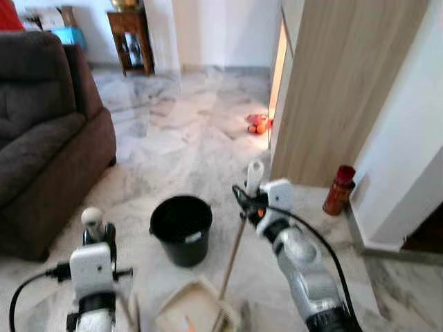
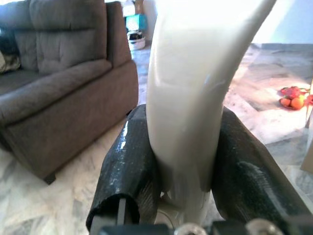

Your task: Sweep floor

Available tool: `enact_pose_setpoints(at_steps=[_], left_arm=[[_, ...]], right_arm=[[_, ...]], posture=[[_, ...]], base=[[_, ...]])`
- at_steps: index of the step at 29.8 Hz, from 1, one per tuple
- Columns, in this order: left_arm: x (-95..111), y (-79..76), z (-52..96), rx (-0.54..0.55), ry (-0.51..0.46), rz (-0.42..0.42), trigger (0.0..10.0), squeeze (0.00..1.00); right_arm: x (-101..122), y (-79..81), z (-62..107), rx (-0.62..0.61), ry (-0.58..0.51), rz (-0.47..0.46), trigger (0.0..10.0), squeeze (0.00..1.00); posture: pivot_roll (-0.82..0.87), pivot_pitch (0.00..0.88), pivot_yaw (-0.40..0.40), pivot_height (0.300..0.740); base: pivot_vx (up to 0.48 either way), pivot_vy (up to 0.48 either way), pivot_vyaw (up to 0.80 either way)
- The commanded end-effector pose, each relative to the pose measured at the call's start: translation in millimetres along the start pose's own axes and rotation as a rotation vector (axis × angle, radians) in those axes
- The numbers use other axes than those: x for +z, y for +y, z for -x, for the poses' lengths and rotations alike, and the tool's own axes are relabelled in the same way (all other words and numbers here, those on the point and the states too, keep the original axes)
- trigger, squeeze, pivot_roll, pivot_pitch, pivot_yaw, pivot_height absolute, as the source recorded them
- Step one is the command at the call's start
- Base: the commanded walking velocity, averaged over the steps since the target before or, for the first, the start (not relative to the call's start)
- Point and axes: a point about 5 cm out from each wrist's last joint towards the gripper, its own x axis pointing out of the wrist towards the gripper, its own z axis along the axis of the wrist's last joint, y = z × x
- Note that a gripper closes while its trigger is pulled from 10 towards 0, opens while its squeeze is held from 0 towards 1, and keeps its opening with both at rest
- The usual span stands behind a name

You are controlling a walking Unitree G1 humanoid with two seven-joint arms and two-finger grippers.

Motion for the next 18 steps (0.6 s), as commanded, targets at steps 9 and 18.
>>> enact_pose_setpoints(at_steps=[9,18], left_arm=[[6,5.0,-2.5,0.010,-0.039,-0.017,10.0,0.00],[6,3.4,-1.9,-0.001,-0.039,-0.024,10.0,0.00]], right_arm=[[19,0.1,-8.5,-0.040,-0.085,-0.029,10.0,0.00],[46,-2.4,-14.5,-0.074,-0.173,-0.067,10.0,0.00]], posture=[[-0.02,0.000,0.046,0.740],[-0.02,0.000,0.050,0.740]], base=[[0.000,0.000,0.00],[0.000,0.000,0.00]])
